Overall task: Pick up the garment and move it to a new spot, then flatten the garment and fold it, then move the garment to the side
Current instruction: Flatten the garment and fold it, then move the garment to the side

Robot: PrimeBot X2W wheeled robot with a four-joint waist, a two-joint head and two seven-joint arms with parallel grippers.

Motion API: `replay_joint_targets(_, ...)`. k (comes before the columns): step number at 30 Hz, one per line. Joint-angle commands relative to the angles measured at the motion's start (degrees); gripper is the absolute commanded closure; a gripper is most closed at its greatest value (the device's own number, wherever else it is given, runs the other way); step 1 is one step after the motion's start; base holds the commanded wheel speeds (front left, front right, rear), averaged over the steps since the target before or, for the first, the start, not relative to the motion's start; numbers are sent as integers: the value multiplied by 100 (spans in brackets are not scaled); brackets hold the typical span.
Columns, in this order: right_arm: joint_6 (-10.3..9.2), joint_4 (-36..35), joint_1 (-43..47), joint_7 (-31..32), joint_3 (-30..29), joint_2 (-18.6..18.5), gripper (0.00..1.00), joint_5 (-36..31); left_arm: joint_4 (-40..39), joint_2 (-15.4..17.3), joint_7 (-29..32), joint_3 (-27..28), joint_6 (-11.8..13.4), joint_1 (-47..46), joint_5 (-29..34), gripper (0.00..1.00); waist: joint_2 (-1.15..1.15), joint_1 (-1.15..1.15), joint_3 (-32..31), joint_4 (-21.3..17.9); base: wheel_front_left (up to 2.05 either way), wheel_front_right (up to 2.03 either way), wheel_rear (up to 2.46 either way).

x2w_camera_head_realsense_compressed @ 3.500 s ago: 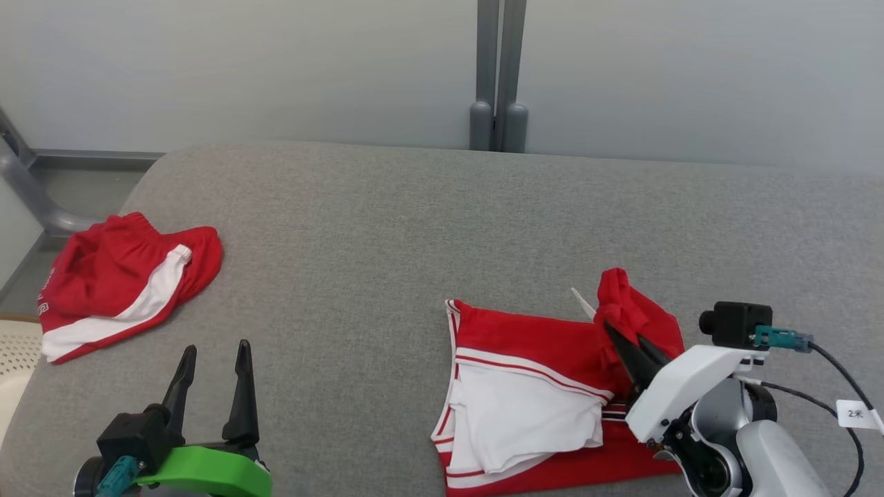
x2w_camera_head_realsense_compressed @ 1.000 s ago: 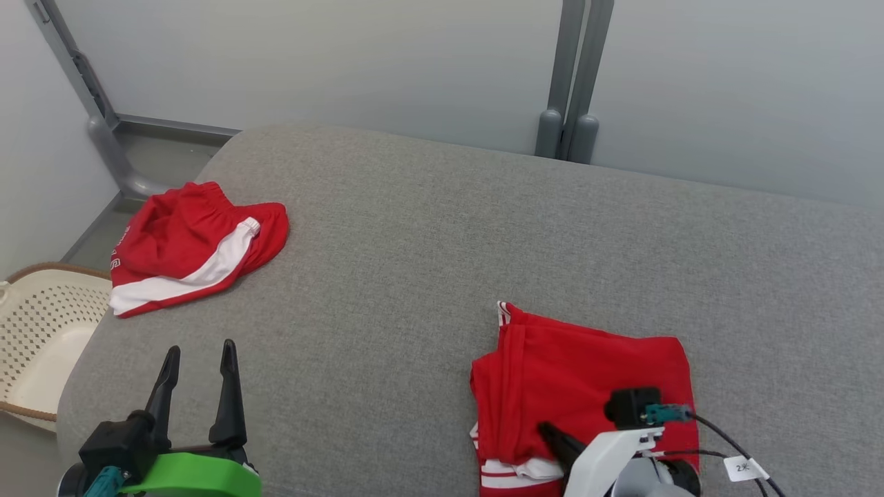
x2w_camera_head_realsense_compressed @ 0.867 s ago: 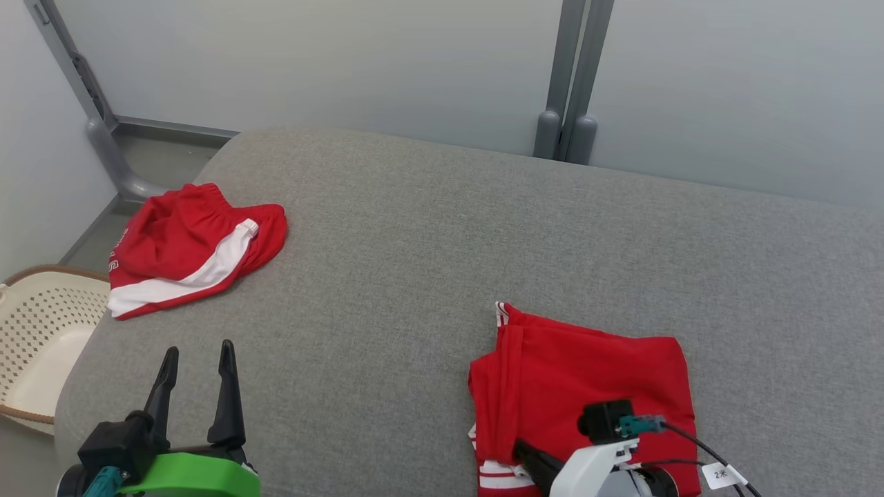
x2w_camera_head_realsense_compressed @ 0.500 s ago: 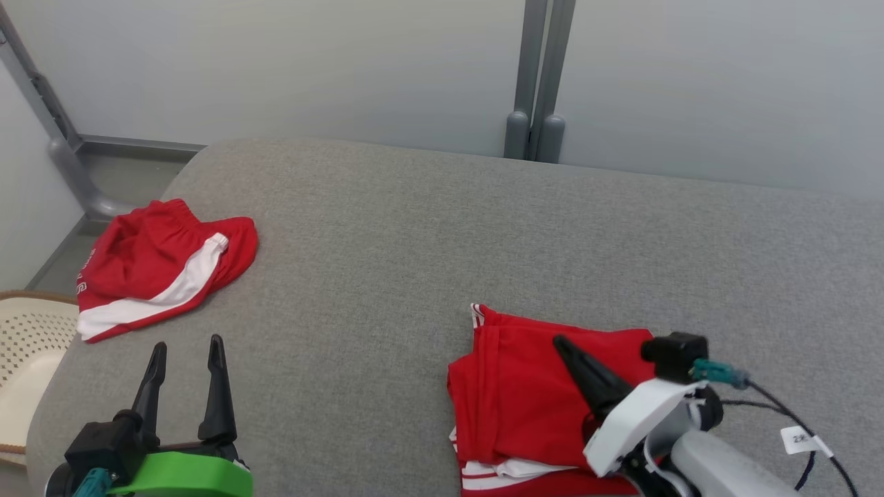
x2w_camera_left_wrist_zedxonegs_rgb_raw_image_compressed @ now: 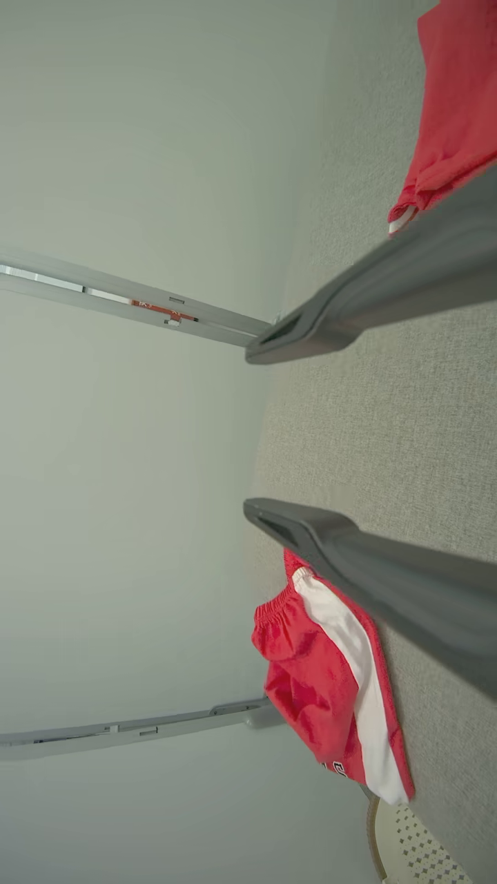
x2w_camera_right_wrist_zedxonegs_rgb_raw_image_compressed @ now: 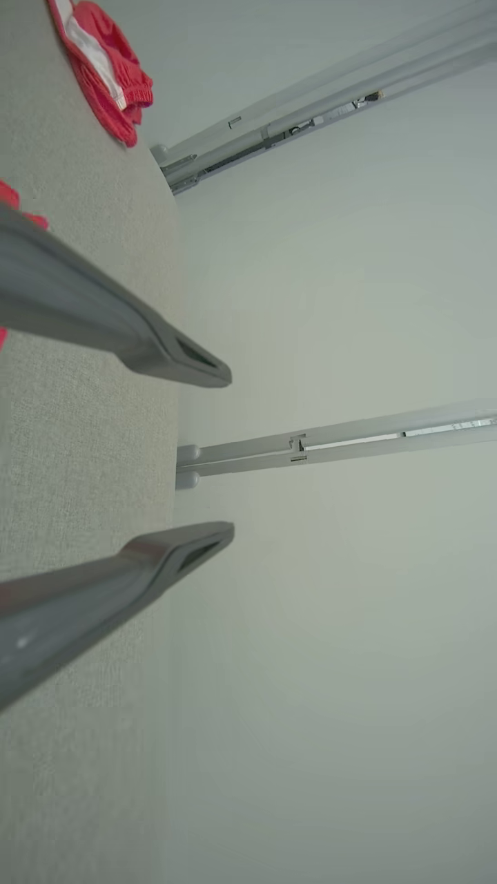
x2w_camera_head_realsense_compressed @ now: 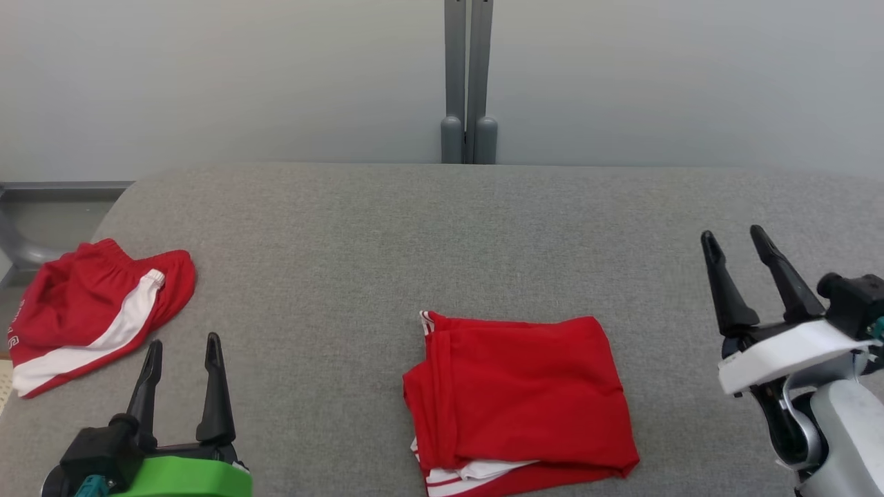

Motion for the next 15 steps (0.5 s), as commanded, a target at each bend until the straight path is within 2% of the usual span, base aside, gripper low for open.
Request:
replay_joint_targets(1, 2, -87, 175, -17, -200, 94, 0, -175, -25, 14, -15, 8, -42, 69, 71, 0, 0, 0, -21, -116, 0, 0, 0)
replay_joint_targets(7, 2, -257, 727, -16, -835, 436, 0, -772, -38, 37, -15, -15, -78, 104, 343, 0, 0, 0, -6, -272, 0, 0, 0)
replay_joint_targets(15, 2, -211, 991, -17, -891, 618, 0, -994, 11, -22, -15, -8, -148, 103, 500, 0, 0, 0, 33, -362, 0, 0, 0)
